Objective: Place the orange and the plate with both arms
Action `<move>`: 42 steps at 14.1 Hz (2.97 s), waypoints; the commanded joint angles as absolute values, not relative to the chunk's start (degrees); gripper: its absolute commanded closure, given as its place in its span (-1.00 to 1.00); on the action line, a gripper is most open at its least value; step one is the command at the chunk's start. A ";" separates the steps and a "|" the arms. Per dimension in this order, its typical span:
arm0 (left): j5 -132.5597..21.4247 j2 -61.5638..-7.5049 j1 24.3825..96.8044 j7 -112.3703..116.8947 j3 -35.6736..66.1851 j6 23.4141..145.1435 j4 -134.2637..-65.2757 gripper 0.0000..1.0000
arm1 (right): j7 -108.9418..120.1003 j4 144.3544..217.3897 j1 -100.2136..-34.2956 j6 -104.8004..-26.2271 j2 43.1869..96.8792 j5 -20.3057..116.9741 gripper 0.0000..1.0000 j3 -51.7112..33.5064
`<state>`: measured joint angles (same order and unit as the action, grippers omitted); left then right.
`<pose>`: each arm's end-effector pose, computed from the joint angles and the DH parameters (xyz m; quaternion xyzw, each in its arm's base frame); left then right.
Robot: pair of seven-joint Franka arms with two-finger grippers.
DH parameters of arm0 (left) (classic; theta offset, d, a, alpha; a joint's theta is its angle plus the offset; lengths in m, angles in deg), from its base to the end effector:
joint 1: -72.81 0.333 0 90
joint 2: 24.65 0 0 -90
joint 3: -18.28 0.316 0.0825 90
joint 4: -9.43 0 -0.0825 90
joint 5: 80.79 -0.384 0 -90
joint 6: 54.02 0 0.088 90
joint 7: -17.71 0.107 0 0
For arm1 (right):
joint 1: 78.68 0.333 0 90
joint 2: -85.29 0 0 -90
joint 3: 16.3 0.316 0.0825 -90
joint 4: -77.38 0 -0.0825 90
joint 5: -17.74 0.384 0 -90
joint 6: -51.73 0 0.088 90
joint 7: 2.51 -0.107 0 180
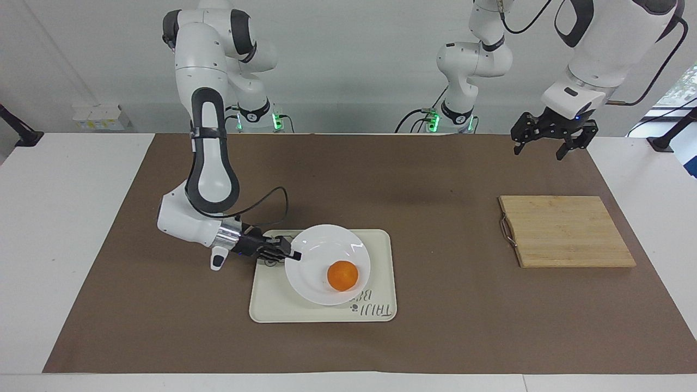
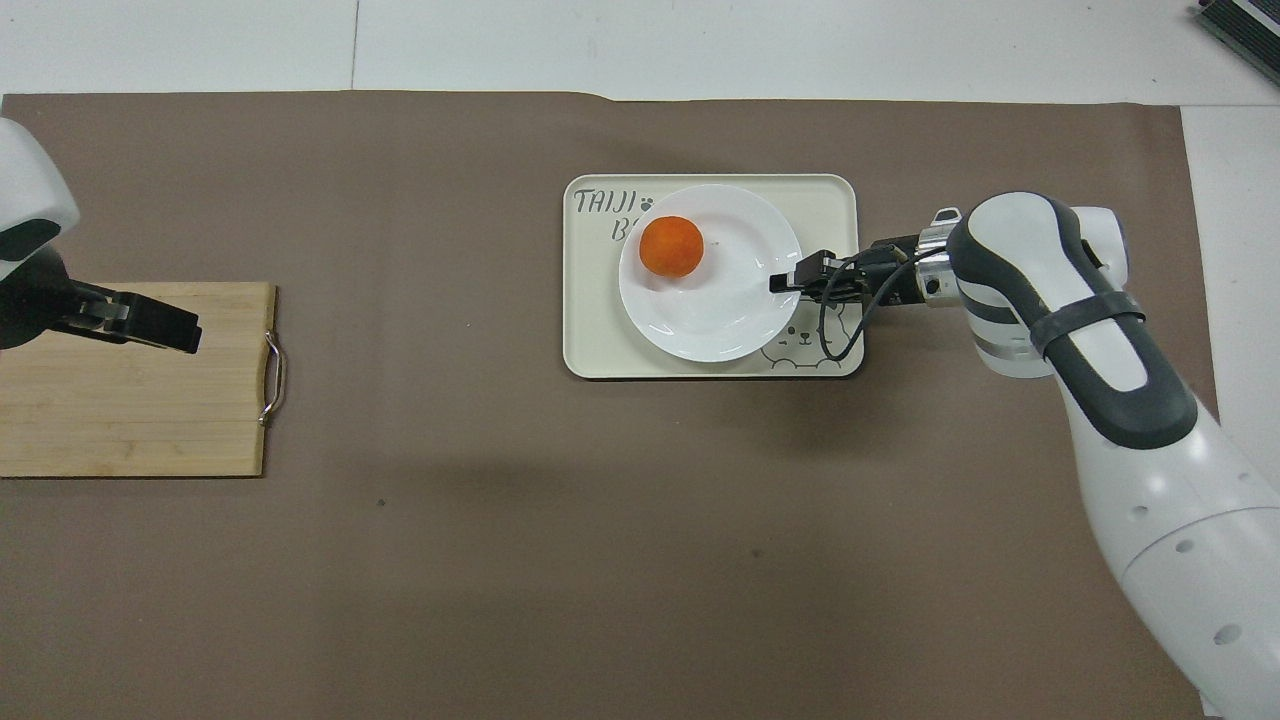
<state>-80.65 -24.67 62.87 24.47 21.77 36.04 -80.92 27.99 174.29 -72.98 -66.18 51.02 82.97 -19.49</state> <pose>0.5510 -0.0626 0.6215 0.9934 -0.1150 -0.0027 0.0012 0.6676 0.0818 0.2549 -0.8963 0.0503 -0.0126 0.4405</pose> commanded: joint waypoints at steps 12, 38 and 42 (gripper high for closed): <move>-81.67 -23.68 63.32 23.95 21.45 35.98 -81.71 -1.00 | 16.41 172.74 -72.79 -67.10 58.38 61.46 -1.00 -20.35; -81.67 -23.68 63.32 23.94 21.45 35.90 -81.71 -1.00 | -8.85 165.95 -76.04 -31.49 89.58 15.72 -1.00 -21.31; -81.67 -23.68 63.32 23.95 21.45 35.98 -81.80 -1.00 | -2.94 168.78 -76.39 -33.08 90.91 15.72 -1.00 -21.66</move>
